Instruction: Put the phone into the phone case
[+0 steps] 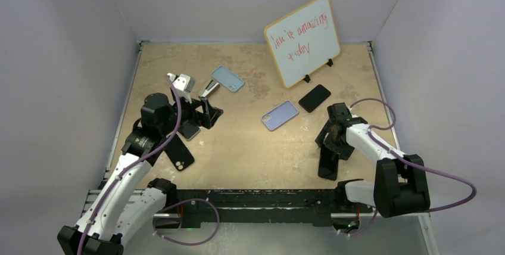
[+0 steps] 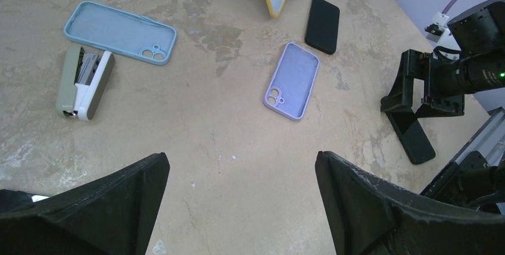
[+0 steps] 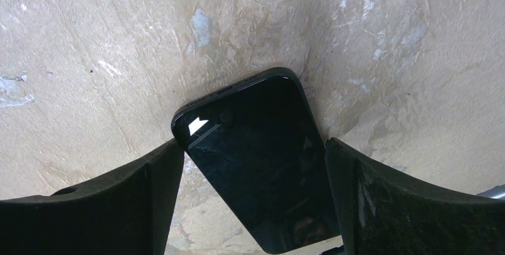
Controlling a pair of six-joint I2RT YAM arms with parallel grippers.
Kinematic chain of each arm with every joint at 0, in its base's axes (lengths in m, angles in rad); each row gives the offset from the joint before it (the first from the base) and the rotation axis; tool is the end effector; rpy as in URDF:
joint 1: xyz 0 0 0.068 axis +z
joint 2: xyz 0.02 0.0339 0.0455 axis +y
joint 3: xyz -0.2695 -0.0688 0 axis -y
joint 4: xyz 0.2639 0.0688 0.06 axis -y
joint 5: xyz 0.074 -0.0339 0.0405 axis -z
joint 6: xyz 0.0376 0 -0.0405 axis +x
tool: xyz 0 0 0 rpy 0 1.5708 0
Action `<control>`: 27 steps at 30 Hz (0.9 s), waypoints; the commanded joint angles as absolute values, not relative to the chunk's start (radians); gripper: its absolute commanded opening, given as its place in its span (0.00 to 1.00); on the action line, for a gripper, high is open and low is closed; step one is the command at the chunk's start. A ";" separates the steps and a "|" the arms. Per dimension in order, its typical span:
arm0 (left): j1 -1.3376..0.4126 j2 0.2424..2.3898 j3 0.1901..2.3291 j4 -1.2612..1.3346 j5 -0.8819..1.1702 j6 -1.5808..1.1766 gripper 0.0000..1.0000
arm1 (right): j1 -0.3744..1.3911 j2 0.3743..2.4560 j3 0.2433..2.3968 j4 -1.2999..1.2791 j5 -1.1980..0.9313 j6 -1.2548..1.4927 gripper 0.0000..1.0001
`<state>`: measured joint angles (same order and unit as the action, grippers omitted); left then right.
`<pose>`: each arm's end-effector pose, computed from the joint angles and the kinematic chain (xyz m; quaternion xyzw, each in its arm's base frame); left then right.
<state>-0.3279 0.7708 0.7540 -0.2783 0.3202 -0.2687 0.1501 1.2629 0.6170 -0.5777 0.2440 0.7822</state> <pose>0.1822 -0.0745 0.3249 0.1184 0.7899 -0.2952 0.5243 0.2216 0.0243 0.1555 0.3238 0.9227 -0.0300 0.2070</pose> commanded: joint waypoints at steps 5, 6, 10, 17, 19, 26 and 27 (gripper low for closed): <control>-0.327 0.764 0.755 -0.268 0.307 -0.252 0.99 | 0.153 1.254 0.596 -0.500 0.061 0.769 0.81; -0.328 0.764 0.754 -0.270 0.303 -0.253 0.99 | 0.153 1.249 0.595 -0.496 0.039 0.780 0.80; -0.327 0.773 0.751 -0.266 0.305 -0.258 0.99 | 0.153 1.245 0.606 -0.476 0.002 0.814 0.77; -0.327 0.787 0.748 -0.270 0.299 -0.261 0.99 | 0.153 1.273 0.618 -0.468 -0.028 0.785 0.89; -0.327 0.797 0.747 -0.272 0.280 -0.263 0.99 | 0.153 1.267 0.609 -0.478 -0.011 0.770 0.94; -0.328 0.980 0.856 -0.360 0.291 -0.310 0.93 | 0.182 1.251 0.595 -0.505 0.050 0.758 0.87; -0.329 1.019 0.876 -0.360 0.303 -0.316 0.92 | 0.195 1.259 0.597 -0.506 0.057 0.762 0.86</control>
<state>-0.3279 0.9058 0.7849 -0.3183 0.2836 -0.2813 0.1604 1.2488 0.6147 -0.4873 0.0345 0.7696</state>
